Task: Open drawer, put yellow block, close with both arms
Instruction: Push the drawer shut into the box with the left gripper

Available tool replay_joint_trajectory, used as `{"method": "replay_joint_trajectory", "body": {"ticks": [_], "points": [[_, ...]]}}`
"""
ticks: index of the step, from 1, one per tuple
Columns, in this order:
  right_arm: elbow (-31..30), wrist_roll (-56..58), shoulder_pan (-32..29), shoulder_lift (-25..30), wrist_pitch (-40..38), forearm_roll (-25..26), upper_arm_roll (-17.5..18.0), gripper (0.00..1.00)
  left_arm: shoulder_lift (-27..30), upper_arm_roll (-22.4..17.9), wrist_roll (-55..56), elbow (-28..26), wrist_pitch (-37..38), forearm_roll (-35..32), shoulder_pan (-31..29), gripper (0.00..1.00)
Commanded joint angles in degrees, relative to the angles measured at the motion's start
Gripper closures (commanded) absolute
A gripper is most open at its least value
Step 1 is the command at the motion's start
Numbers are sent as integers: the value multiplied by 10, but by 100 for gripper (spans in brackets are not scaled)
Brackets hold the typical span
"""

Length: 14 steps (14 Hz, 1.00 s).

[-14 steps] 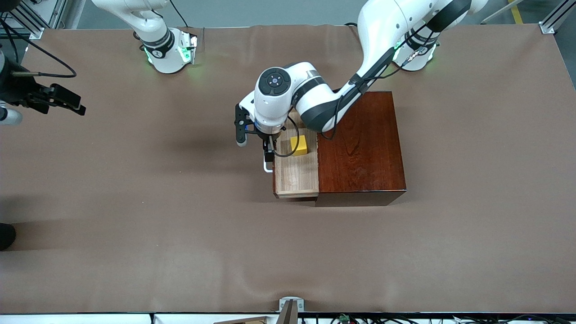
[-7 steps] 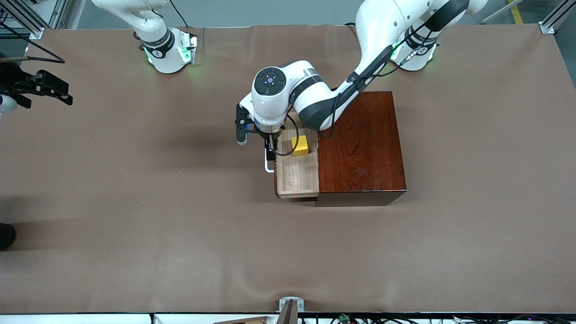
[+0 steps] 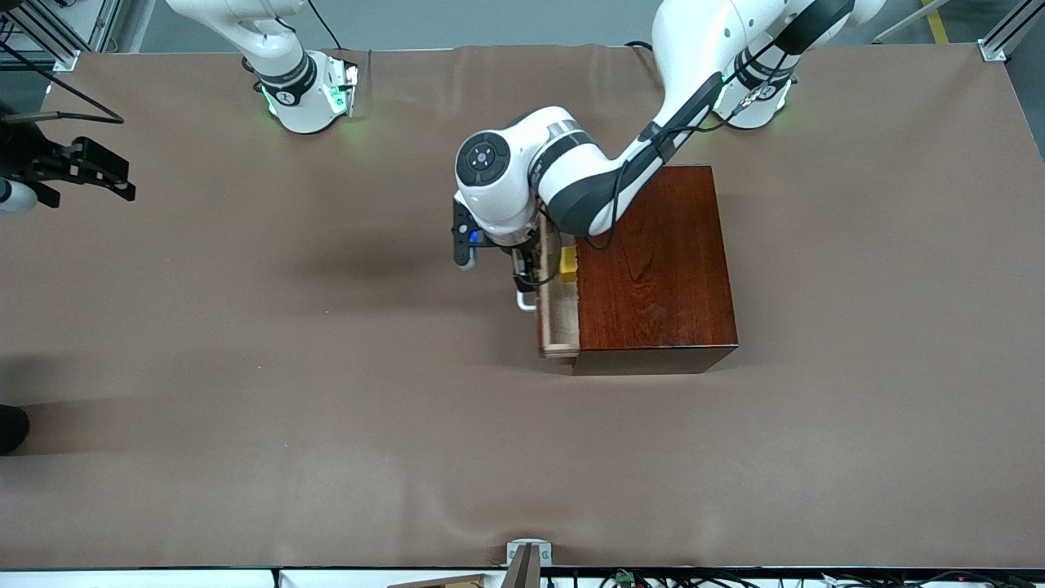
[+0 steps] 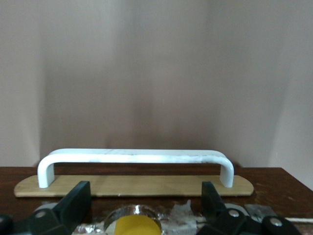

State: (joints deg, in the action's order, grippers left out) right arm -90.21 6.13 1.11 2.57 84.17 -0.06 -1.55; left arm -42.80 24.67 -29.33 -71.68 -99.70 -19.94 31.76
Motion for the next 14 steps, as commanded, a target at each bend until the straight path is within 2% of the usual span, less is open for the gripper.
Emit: {"method": "replay_joint_trajectory", "body": {"ticks": [1,6,8,10,14], "points": [[4,5,-2,-3,-1,-27,0,0,14,-9,2,-15,49,-28,-6,0],[4,5,5,-5,-35,-27,1,0,14,-10,2,-16,127,-32,-10,0],[2,1,13,-2,-51,-20,1,0,11,-10,2,-16,130,-30,-10,0],[-4,2,7,-5,-55,-20,-2,0,10,-10,21,-12,100,-27,0,0],[-8,3,11,-12,-69,-20,-2,0,29,-1,192,-11,2,-25,1,0]]}}
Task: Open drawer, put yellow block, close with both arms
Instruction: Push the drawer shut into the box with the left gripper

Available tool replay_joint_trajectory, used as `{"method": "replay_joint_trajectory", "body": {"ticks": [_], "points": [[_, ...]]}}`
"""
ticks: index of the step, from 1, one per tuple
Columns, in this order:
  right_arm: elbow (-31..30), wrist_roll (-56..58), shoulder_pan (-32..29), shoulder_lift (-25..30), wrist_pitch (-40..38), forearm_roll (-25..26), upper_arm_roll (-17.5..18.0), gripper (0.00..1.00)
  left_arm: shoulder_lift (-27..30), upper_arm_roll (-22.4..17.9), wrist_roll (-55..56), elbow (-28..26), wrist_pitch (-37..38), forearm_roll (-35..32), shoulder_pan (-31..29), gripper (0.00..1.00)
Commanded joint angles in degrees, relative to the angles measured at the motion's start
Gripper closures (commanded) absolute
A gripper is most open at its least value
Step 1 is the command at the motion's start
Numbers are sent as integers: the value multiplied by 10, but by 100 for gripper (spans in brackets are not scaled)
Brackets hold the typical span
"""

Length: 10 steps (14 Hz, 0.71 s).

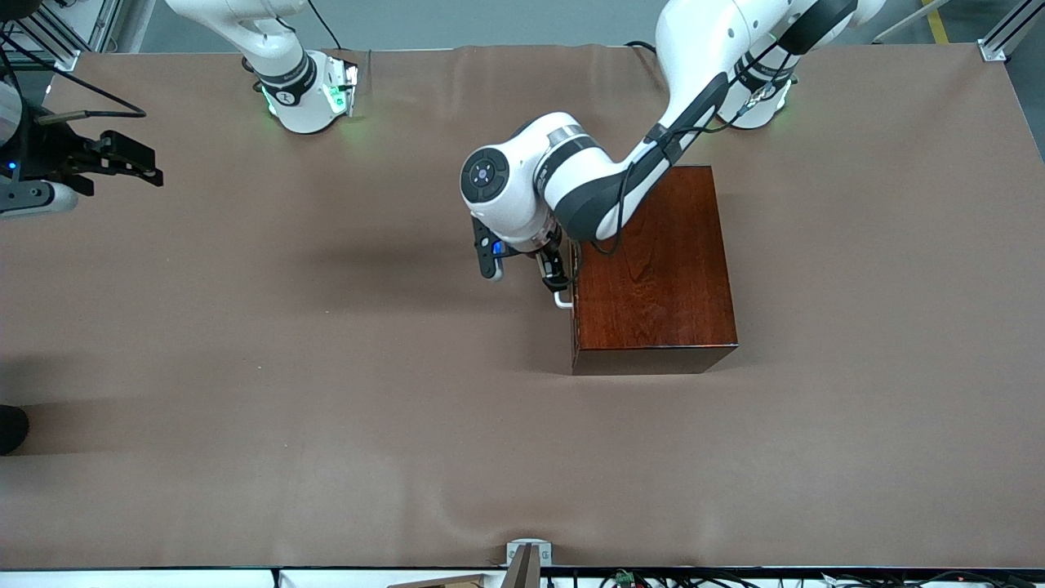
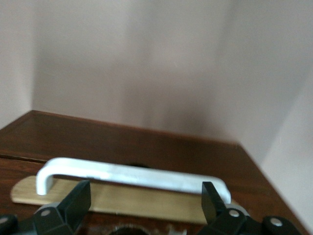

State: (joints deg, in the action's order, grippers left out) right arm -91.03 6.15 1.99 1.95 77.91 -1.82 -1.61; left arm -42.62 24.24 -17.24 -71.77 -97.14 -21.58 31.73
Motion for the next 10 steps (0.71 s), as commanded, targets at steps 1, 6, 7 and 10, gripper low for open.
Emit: {"method": "replay_joint_trajectory", "body": {"ticks": [1,6,7,10], "points": [[1,2,6,-10,-2,-2,-2,0,43,3,124,-11,-28,-8,1,0],[4,0,11,-13,3,-5,1,0,114,-5,330,-14,-7,-5,-22,0],[5,-2,14,-13,3,-7,2,0,132,-6,332,-15,0,-6,-33,0],[4,-2,18,-13,0,-6,1,0,182,0,348,-20,33,12,-96,0]]}}
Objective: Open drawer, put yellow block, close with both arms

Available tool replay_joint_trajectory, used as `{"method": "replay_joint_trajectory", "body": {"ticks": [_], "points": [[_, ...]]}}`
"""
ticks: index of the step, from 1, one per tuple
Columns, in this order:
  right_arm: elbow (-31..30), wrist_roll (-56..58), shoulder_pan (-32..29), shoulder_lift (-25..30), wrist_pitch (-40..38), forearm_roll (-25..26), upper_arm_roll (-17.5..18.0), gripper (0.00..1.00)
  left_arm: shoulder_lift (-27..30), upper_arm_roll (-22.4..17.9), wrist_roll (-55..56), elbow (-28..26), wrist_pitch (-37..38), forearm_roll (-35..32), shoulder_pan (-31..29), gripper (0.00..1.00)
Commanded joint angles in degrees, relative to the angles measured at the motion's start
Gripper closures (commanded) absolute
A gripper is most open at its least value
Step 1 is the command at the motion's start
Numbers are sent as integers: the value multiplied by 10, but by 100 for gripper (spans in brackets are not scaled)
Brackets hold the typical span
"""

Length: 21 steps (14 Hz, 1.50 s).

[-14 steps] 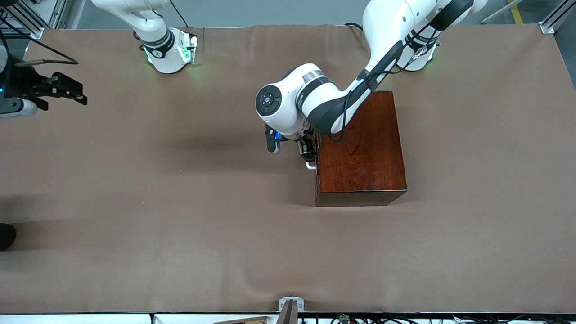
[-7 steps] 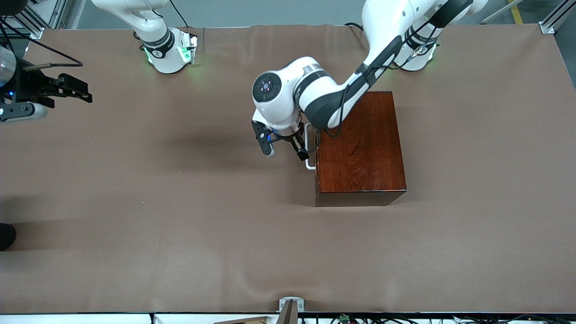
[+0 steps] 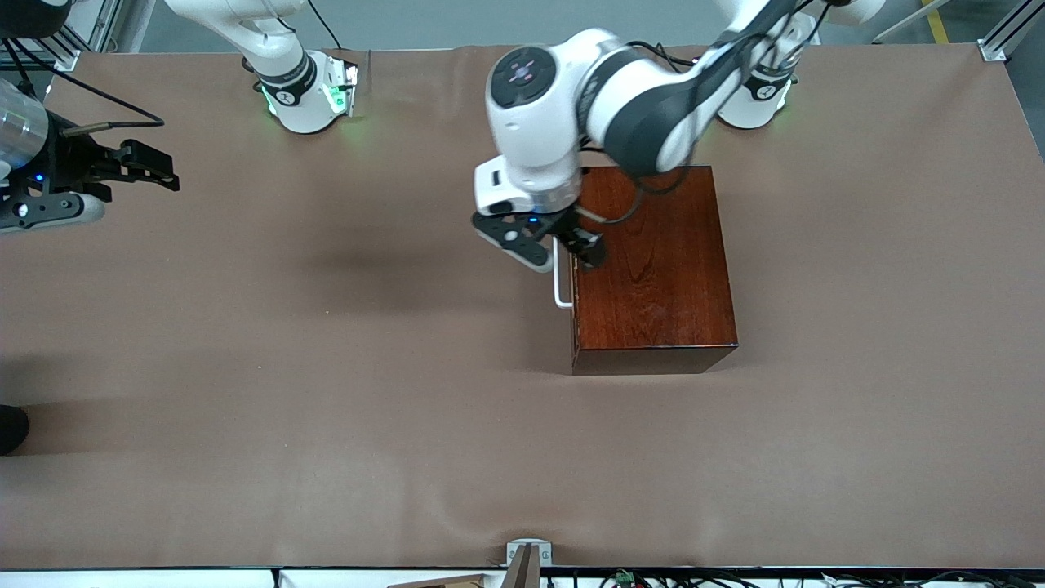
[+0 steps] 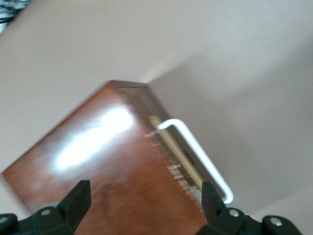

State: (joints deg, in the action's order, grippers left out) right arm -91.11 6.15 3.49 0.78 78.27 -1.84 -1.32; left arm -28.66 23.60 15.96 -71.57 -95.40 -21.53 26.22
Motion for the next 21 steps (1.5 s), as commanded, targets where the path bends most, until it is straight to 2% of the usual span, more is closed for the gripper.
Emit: {"method": "replay_joint_trajectory", "body": {"ticks": [1,3,6,7,8,10,11,16,19,21], "points": [[4,-2,4,-2,-4,-6,-2,0,63,3,27,-23,29,23,-48,0],[8,-2,5,-1,-2,-6,-2,0,91,6,56,-23,55,25,-80,0],[8,0,3,2,-7,-6,-2,0,117,0,128,-23,110,21,-93,0],[8,0,0,2,-7,-6,-3,0,124,2,143,-26,118,25,-121,0],[12,0,2,2,-7,-4,-3,0,132,6,149,-28,119,42,-152,0],[15,-2,4,2,-7,-1,-2,0,151,0,154,-35,119,140,-216,0],[15,-2,3,2,-5,-2,-2,0,163,-2,155,-51,118,154,-236,0],[12,-2,-1,-1,-1,-1,-3,0,177,-117,124,-72,116,216,-238,0],[13,-2,0,-2,0,0,-3,0,188,-171,22,-88,111,258,-237,0],[14,-2,2,-2,5,0,-3,0,205,-183,-59,-107,102,259,-238,0]]}}
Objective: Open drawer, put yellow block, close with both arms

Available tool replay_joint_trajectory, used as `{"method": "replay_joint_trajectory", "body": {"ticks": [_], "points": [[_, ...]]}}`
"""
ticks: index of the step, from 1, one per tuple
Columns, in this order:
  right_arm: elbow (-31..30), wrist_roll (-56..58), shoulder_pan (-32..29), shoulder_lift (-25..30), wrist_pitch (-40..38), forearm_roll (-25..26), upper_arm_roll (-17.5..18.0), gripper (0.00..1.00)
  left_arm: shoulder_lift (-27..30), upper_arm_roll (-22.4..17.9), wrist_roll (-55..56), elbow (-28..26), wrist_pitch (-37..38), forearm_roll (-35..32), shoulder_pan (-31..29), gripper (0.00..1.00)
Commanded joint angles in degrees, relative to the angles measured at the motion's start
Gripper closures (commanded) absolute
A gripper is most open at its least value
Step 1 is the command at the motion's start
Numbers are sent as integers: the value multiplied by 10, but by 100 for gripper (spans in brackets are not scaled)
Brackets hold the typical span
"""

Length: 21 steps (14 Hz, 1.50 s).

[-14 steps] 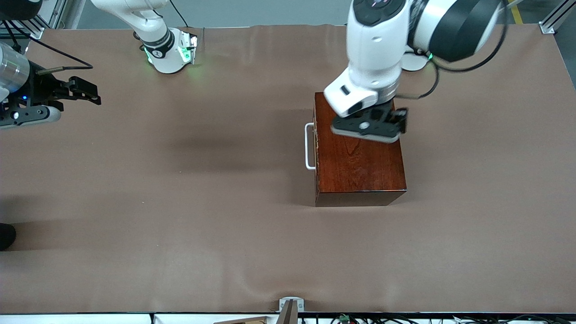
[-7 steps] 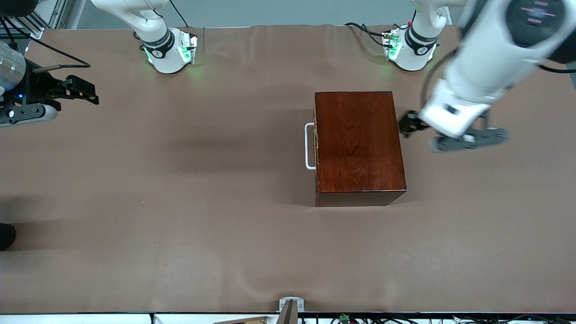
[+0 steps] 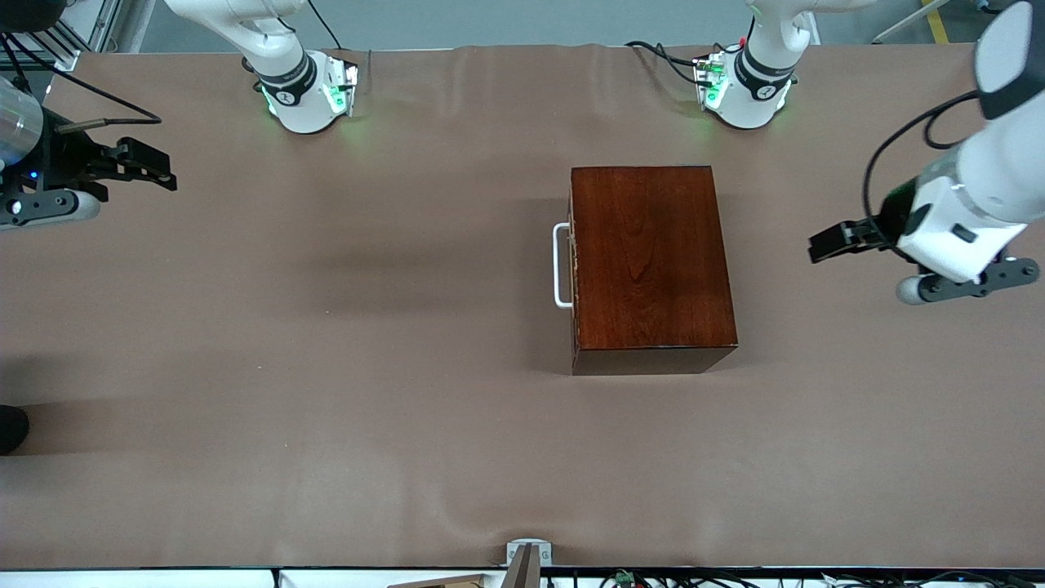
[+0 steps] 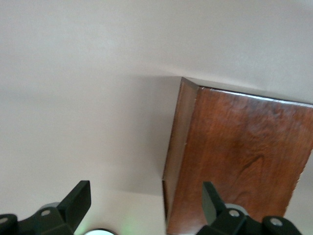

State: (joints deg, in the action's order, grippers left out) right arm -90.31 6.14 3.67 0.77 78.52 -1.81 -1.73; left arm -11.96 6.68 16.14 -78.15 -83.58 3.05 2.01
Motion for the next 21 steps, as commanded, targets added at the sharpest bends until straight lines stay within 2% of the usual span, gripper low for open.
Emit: {"method": "replay_joint_trajectory", "body": {"ticks": [1,4,5,8,13,21], "points": [[5,-2,1,-2,4,0,1,0,55,-21,-93,-63,-31,13,5,0],[6,-2,1,-2,5,0,1,0,111,-30,-118,-144,-83,7,5,0],[5,-2,1,-2,5,0,1,0,114,-31,-136,-147,-89,4,5,0],[5,-2,2,-2,8,-1,1,0,110,-37,-175,-147,-90,-20,4,0],[5,-2,0,-2,14,0,1,0,106,-33,-113,-143,-85,-21,4,0],[5,-2,2,-2,15,0,1,0,102,-32,-109,-136,-84,-21,6,0]]}}
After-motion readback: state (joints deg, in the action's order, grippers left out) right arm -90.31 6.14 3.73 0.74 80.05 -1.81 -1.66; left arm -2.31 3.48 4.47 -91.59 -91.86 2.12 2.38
